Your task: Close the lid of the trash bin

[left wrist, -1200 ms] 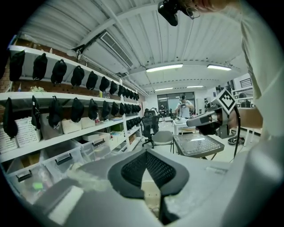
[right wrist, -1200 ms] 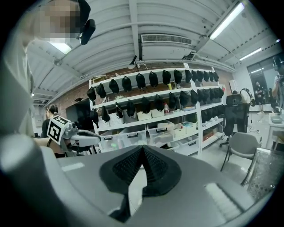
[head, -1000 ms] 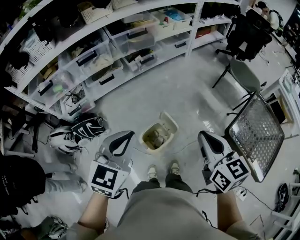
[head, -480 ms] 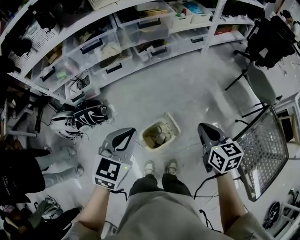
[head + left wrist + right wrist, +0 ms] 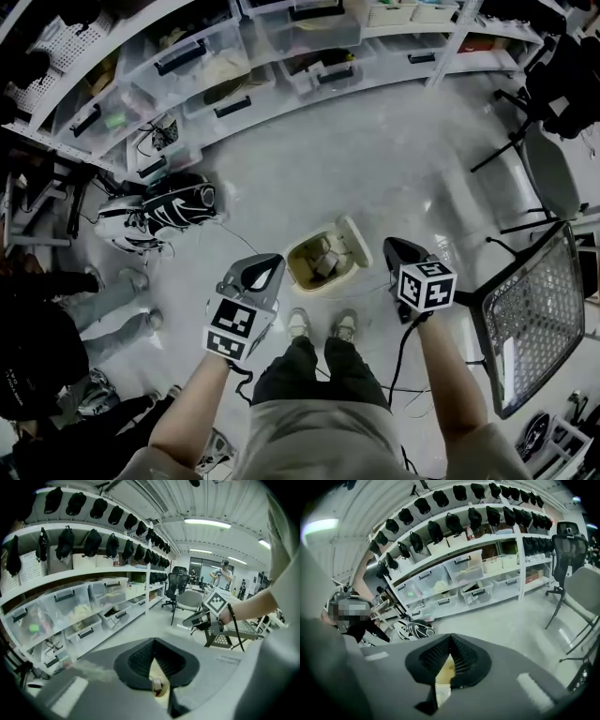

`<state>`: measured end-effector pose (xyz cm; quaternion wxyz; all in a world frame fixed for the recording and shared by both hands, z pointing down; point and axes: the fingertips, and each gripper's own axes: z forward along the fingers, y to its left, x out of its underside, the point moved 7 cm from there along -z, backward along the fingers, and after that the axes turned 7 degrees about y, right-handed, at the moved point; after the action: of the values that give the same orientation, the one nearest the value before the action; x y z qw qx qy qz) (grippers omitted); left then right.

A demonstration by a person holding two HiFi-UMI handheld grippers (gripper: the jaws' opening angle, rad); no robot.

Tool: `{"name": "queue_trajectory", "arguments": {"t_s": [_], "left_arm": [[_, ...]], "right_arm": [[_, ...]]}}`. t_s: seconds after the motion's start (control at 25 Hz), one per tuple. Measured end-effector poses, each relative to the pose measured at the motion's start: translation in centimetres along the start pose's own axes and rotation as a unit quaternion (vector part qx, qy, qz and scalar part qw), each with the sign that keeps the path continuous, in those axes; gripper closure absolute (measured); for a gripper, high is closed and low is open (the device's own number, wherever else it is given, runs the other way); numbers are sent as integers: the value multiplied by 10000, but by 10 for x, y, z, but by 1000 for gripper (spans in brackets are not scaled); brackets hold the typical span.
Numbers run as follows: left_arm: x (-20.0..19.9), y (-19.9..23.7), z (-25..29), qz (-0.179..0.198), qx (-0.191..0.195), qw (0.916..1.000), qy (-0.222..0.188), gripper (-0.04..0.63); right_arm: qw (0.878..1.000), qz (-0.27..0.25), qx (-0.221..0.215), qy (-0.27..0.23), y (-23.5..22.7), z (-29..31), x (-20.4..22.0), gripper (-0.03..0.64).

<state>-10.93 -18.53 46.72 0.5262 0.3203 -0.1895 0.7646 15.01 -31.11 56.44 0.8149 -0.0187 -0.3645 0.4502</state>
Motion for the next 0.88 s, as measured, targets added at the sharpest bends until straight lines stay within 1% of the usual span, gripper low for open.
{"name": "queue_trajectory", "arguments": {"t_s": [0.24, 0.36, 0.48, 0.56, 0.68, 0.88], "left_arm": [[54, 9, 50, -376, 204, 9979, 483, 594], [82, 15, 73, -494, 273, 9957, 735, 594], [109, 19, 87, -627, 306, 9937, 873, 594], [123, 20, 92, -715, 310, 9927, 922, 594], [139, 22, 96, -863, 307, 9908, 996, 594], [165, 27, 98, -1191, 264, 9864, 1098, 594]], "right_arm": [[9982, 39, 210, 566, -30, 70, 42, 614], [9960, 243, 227, 829, -46, 98, 60, 614], [9924, 353, 227, 1157, -54, 121, 80, 614], [9906, 320, 179, 1317, -52, 130, 90, 614], [9888, 300, -4, 1462, -41, 138, 100, 614], [9805, -45, -334, 1935, -5, 162, 125, 614]]}}
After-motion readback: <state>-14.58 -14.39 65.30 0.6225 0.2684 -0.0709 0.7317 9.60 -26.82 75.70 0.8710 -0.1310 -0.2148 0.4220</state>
